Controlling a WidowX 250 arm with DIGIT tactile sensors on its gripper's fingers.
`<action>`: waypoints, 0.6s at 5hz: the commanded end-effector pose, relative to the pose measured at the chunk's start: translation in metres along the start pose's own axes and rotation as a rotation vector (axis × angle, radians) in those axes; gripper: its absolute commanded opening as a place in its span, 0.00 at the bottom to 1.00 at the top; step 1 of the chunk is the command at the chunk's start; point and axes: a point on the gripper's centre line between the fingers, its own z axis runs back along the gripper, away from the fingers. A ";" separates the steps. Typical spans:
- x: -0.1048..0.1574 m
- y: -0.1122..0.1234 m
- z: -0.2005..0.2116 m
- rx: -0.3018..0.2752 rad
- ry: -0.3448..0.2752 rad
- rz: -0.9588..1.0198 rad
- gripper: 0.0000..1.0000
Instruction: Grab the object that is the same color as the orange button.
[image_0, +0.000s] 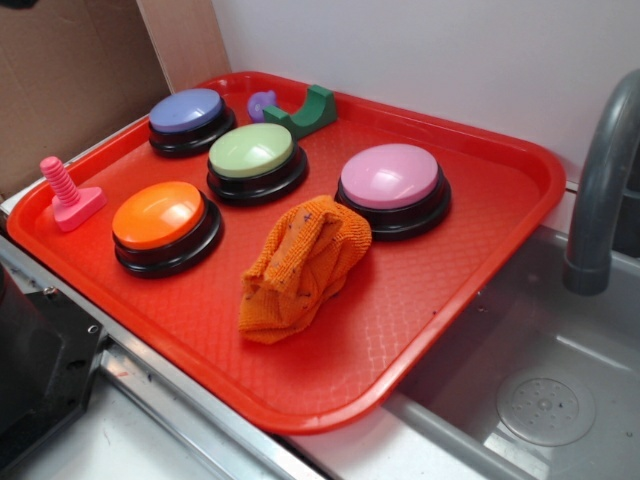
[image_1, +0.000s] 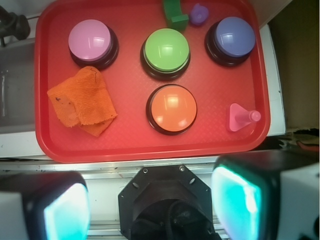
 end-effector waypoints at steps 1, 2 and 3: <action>0.039 -0.023 -0.048 -0.068 -0.027 -0.236 1.00; 0.057 -0.045 -0.078 -0.068 -0.034 -0.309 1.00; 0.070 -0.065 -0.115 -0.169 -0.082 -0.394 1.00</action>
